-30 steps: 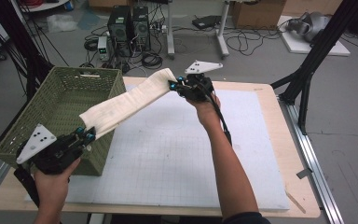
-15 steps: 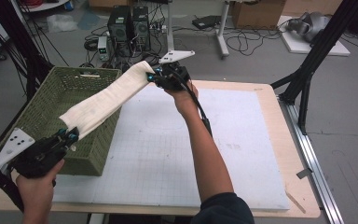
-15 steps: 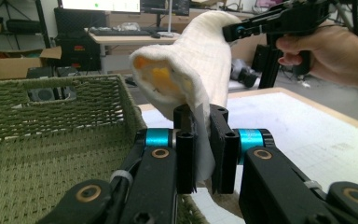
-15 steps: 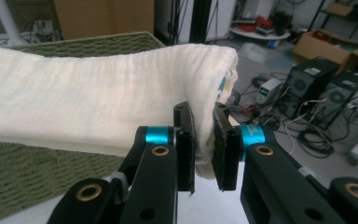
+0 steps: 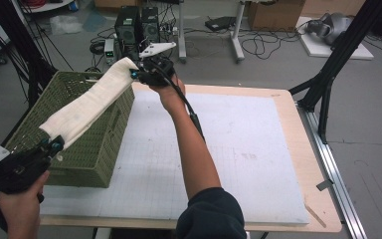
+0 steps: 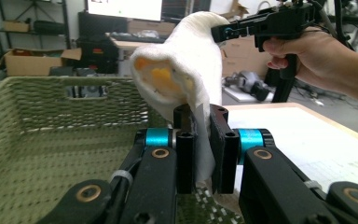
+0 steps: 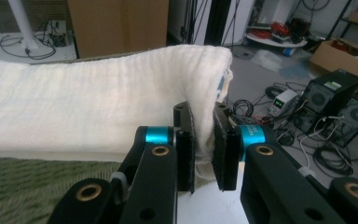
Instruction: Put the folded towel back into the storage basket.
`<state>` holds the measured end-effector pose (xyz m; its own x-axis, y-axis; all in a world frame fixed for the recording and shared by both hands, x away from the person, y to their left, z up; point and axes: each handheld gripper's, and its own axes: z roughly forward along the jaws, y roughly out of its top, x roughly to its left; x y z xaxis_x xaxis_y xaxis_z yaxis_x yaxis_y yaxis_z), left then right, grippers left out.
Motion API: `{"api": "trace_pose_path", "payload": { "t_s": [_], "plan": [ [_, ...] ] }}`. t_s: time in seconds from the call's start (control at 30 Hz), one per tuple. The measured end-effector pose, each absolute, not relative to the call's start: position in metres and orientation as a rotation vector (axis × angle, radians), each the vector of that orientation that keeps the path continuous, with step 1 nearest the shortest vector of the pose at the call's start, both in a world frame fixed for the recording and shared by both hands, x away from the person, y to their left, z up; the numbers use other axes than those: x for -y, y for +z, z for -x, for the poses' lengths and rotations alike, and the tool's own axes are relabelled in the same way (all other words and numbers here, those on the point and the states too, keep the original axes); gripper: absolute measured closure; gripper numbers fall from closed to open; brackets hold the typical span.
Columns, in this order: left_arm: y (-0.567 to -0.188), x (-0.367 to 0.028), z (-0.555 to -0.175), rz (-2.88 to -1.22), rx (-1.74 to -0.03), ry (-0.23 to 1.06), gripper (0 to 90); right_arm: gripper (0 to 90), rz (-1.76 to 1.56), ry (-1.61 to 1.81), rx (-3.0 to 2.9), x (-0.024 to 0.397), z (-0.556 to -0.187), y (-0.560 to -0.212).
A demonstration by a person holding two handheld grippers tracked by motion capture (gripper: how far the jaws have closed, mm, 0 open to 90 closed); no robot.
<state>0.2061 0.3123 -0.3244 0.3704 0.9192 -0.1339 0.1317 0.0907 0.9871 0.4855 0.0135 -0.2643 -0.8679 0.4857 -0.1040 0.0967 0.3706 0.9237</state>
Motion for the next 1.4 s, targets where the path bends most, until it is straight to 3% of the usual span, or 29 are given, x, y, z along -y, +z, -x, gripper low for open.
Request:
{"api": "trace_pose_path", "payload": {
  "t_s": [1.07,1.1,1.17,1.2,1.27,1.4],
  "plan": [
    [-0.341,-0.356,-0.196,-1.312,-1.280,0.885,79.3,78.9,-0.459,1.470,-2.363,-0.123,-0.507,-0.289],
    [-0.342,-0.358,-0.197,-1.306,-1.306,0.897,74.5,76.1,-0.466,1.464,-2.373,-0.125,-0.506,-0.290],
    [-0.343,-0.361,-0.199,-1.269,-1.374,0.908,51.6,65.3,-0.483,1.438,-2.380,-0.128,-0.506,-0.293],
    [-0.343,-0.363,-0.198,-1.247,-1.384,0.910,44.5,60.0,-0.498,1.431,-2.384,-0.127,-0.507,-0.294],
    [-0.342,-0.365,-0.195,-1.214,-1.388,0.922,40.6,51.3,-0.535,1.438,-2.390,-0.124,-0.507,-0.296],
    [-0.339,-0.364,-0.194,-1.200,-1.351,0.904,39.3,45.5,-0.550,1.432,-2.391,-0.112,-0.506,-0.295]
  ]
}}
